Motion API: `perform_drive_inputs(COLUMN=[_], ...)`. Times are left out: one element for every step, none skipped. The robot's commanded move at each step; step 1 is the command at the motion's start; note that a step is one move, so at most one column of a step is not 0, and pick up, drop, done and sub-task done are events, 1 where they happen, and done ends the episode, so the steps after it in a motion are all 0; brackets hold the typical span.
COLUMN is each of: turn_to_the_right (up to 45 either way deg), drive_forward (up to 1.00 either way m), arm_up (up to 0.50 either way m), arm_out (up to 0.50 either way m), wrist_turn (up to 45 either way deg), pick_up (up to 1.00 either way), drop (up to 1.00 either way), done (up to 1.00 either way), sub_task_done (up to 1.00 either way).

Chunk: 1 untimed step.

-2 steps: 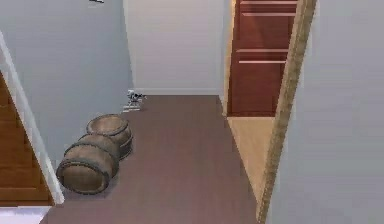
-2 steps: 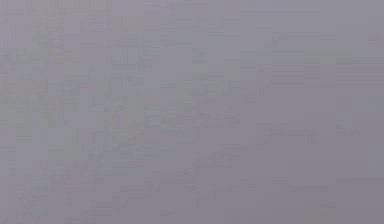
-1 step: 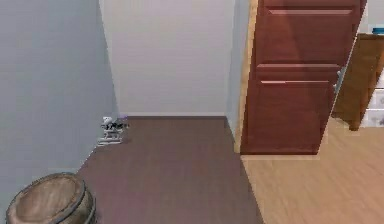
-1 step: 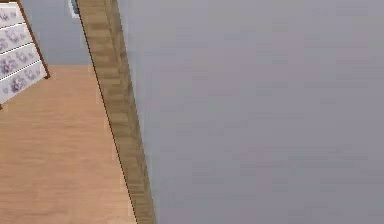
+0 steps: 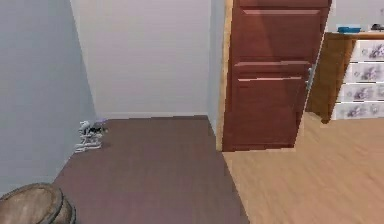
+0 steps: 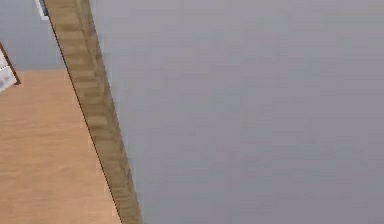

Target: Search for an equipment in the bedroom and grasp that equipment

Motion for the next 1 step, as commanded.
perform_drive_inputs(turn_to_the_right=[0.0], drive_forward=[0.35], arm_up=[0.0], arm_out=[0.0], wrist_turn=[0.0], pick_up=[0.0], drop=[0.0], done=[0.0], sub_task_done=[0.0])
